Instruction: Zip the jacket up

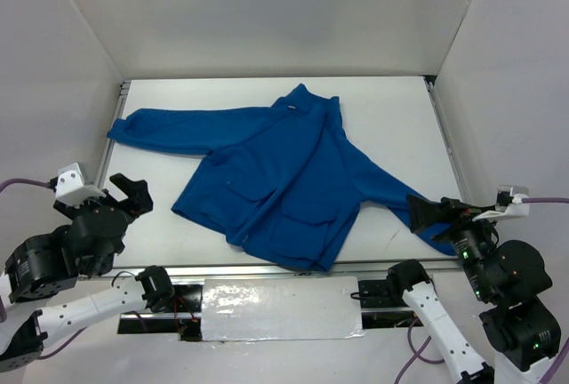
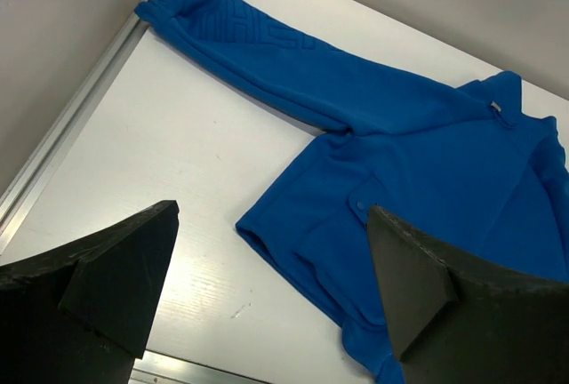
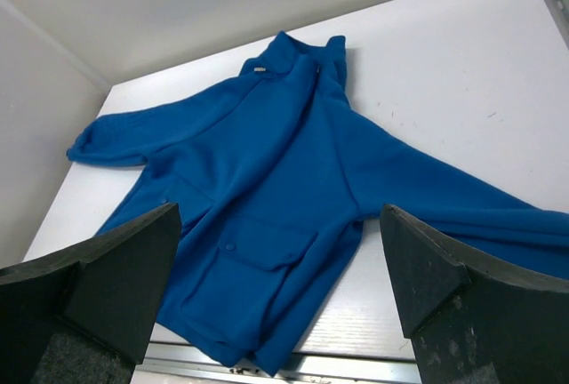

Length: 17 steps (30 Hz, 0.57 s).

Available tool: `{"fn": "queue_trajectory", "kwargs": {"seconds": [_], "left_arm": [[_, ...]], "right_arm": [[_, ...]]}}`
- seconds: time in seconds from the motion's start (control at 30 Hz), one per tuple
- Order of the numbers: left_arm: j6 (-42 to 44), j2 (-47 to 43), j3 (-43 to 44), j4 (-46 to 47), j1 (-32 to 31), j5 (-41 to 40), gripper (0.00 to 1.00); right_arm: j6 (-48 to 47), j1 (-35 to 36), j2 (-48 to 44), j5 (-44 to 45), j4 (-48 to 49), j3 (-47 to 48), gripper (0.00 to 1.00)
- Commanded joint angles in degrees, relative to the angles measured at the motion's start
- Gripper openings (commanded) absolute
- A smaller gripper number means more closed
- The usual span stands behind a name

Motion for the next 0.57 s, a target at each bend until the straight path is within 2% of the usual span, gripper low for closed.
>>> {"fn": "queue_trajectory", "kwargs": {"seconds": [0.0,0.53], "left_arm": [[2.2,1.1,-0.2,2.9,0.0,-0.6,0.99],[1.7,3.7,-0.2,2.3,0.0,-1.0,1.0]], "right_arm": [[-0.9,0.6,1.1,1.2,0.1,0.6,1.0],[-0.8,0.7,0.4,1.2,0.3,-0.5,1.0]]}}
